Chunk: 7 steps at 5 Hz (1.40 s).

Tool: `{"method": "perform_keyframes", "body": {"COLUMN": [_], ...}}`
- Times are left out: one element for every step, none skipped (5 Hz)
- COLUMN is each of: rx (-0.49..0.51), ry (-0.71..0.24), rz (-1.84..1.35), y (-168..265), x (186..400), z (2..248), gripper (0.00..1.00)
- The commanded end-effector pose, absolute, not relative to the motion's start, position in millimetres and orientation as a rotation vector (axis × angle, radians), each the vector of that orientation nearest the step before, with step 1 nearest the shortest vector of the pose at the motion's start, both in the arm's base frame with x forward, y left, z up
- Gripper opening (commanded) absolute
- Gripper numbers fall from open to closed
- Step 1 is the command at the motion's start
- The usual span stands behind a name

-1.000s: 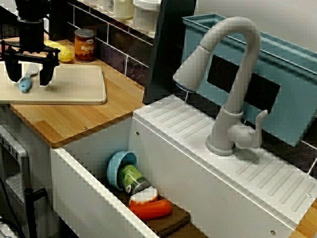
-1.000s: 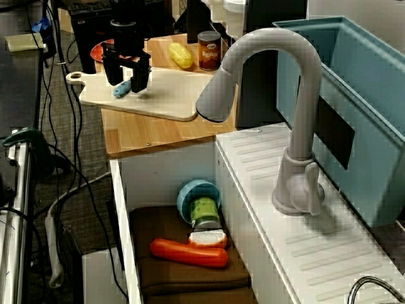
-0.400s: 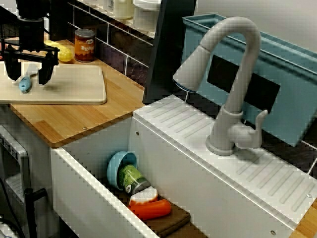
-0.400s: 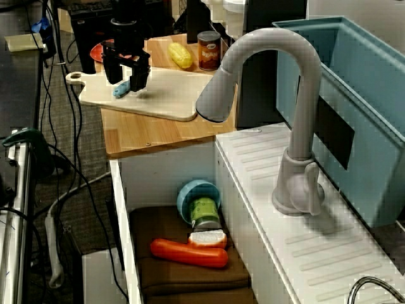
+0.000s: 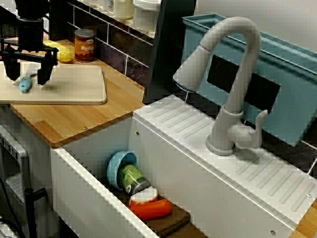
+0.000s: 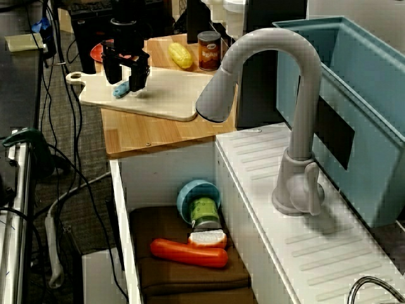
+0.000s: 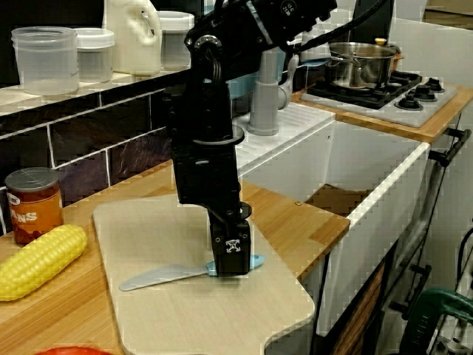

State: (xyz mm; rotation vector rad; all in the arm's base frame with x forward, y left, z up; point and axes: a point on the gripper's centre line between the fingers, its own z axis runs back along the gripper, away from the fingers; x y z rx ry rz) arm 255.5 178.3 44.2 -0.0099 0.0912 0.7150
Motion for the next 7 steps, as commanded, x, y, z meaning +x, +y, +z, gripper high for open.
{"method": "perform_keyframes", "body": {"rx": [-0.001,-0.004,-0.003,-0.003,0.004,0.003,0.001], "ry": [0.058,0.061,0.062,0.066,0.07,0.068,0.063], "rz": [0.722,0.728,0.732,0.735,0.736,0.736,0.729], "y": [190.5,191.6,191.3,189.8,188.1,188.5,187.2], "x": [259.3,259.7,260.7,261.5,262.7,263.1,260.8], "z": [55.1,54.0,52.6,51.9,50.1,50.2,50.7], "gripper": [1.0,1.0,1.0,1.0,1.0,0.54,0.0]}}
